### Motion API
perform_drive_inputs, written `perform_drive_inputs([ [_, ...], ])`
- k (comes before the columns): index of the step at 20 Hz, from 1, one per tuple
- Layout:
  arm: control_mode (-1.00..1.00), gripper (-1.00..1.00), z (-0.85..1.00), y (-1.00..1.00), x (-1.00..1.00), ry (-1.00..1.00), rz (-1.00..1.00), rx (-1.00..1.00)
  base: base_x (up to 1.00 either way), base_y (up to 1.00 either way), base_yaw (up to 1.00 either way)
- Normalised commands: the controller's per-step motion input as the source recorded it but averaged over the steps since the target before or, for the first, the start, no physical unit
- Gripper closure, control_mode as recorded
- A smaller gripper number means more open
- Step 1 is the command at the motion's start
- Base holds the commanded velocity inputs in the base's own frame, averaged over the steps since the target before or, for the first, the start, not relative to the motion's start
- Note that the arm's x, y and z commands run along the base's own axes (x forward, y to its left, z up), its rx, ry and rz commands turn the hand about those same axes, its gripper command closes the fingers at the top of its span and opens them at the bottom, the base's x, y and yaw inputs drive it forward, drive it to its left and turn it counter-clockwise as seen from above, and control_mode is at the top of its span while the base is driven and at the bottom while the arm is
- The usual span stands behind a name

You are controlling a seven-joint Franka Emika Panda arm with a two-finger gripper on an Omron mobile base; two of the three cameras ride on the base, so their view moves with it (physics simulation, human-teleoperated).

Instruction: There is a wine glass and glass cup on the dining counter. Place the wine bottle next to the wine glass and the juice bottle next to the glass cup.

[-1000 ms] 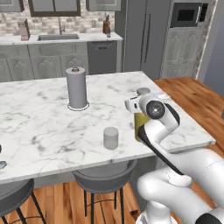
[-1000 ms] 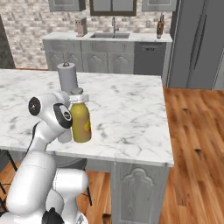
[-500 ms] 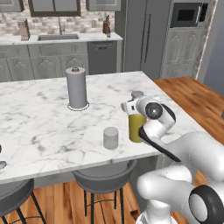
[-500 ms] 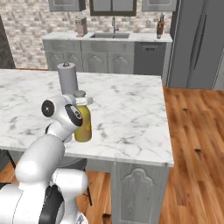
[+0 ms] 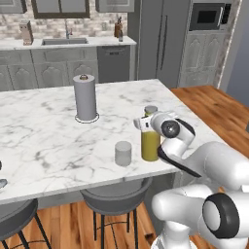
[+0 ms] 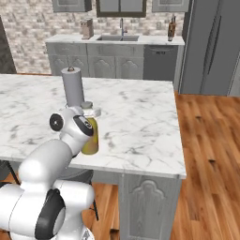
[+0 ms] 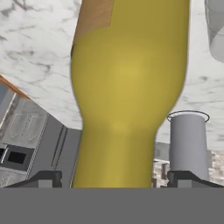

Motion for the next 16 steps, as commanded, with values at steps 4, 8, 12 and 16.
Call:
perform_drive_inputs([
  [4, -1.00, 1.00, -0.19, 0.06, 0.00, 0.00, 0.00, 0.02, 0.00, 0.00, 0.00],
  [8, -1.00, 1.00, -0.21, 0.00, 0.01, 0.00, 0.00, 0.01, 0.00, 0.00, 0.00],
  [12, -1.00, 1.00, -0.31, 0.00, 0.00, 0.00, 0.00, 0.00, 0.00, 0.00, 0.00],
  [16, -1.00, 1.00, -0.37, 0.00, 0.03, -0.03, 0.00, 0.00, 0.00, 0.00, 0.00],
])
